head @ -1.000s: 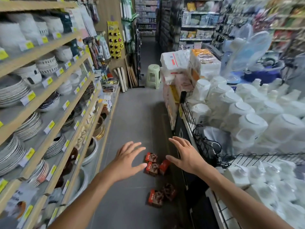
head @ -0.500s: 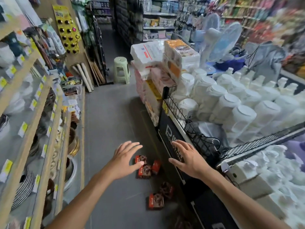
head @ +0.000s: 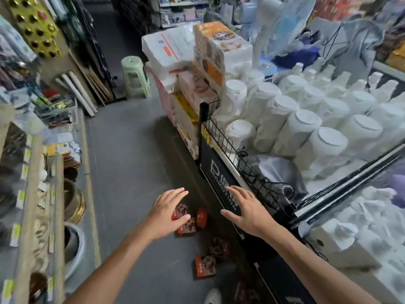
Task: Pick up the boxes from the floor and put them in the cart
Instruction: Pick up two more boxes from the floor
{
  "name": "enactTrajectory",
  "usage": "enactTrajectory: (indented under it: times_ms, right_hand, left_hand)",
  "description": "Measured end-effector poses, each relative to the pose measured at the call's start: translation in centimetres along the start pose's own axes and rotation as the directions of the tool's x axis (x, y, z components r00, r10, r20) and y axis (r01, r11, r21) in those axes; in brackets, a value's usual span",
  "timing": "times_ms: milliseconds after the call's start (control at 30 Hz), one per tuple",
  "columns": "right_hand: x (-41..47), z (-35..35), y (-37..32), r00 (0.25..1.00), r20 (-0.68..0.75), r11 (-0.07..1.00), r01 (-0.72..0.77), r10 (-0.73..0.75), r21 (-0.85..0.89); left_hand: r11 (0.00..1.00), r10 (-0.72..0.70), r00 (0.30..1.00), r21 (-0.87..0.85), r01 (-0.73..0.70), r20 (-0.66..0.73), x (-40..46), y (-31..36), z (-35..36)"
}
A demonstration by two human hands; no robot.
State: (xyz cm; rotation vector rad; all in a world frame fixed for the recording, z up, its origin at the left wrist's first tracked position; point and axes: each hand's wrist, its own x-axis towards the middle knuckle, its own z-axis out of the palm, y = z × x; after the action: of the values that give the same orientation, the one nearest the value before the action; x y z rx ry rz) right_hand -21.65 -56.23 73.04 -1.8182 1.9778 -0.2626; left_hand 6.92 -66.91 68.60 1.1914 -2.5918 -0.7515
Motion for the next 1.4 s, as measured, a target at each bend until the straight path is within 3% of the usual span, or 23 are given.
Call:
enactTrajectory:
  times_ms: [300,533,767,1067,1267,1400]
  right_hand:
    - [7.6,3.2,2.2,0.990,0.107,0.992,-0.102,0.093,0.078]
    - [15.0,11.1,5.5,0.956,0.188,0.963,-0.248,0.225,0.107]
    - [24.1,25.2,11.0,0.918,0.243,0.929,-0.349,0.312,0.126]
    - [32.6,48.6,19.7,0.856,0.317,0.842,-0.487,0.408,0.231]
    - [37.3,61.6,24.5,0.816,0.237,0.745,-0.578,0.527,0.333]
    - [40.2,67.9,26.5,0.742,0.108,0.667,-0.648,0.661,0.367]
  left_hand:
    - [0.992,-0.095,0.995,-0.082,0.097,0.025,4.6,-6.2,3.4]
    - [0.980,-0.163,0.984,-0.103,0.170,0.074,8.4,-15.0,10.3]
    - [0.968,-0.213,0.960,-0.097,0.232,0.179,10.1,-26.3,23.4]
    - [0.949,-0.245,0.935,-0.134,0.286,0.257,9.8,-39.3,42.2]
    - [0.939,-0.235,0.914,-0.164,0.301,0.332,9.7,-44.6,51.6]
    - [0.930,-0.240,0.898,-0.177,0.321,0.368,9.9,-46.3,55.4]
